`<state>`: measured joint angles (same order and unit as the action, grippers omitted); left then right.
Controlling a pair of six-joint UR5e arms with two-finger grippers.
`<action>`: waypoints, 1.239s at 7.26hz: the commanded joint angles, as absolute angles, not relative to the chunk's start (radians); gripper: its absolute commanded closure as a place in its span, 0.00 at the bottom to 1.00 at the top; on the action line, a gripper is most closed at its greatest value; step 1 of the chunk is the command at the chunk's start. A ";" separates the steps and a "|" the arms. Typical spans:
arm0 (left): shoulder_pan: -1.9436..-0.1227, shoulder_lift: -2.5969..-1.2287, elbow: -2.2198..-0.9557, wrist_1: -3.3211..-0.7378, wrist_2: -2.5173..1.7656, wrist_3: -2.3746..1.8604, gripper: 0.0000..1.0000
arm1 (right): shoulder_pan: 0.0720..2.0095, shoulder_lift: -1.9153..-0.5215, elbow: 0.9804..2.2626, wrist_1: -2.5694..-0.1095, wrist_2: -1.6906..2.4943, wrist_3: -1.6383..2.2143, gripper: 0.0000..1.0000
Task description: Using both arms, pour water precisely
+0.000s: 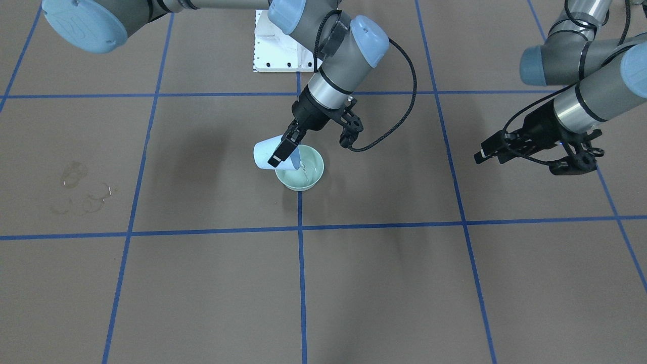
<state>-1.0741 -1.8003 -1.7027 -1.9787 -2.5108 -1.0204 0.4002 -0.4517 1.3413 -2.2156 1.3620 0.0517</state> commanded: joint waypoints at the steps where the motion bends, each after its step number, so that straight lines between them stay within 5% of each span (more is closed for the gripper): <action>1: -1.086 -1.793 -1.703 -1.977 -2.519 -1.009 0.26 | 0.384 -0.449 1.335 -2.221 1.312 -0.040 1.00; 9: -1.086 -1.790 -1.703 -1.977 -2.519 -1.009 0.26 | 0.351 -0.457 1.305 -2.233 1.074 -0.529 1.00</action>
<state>-1.0861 -1.7903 -1.7022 -1.9777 -2.5189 -1.0093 0.3647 -0.4530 1.3136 -2.2328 1.1105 -0.4950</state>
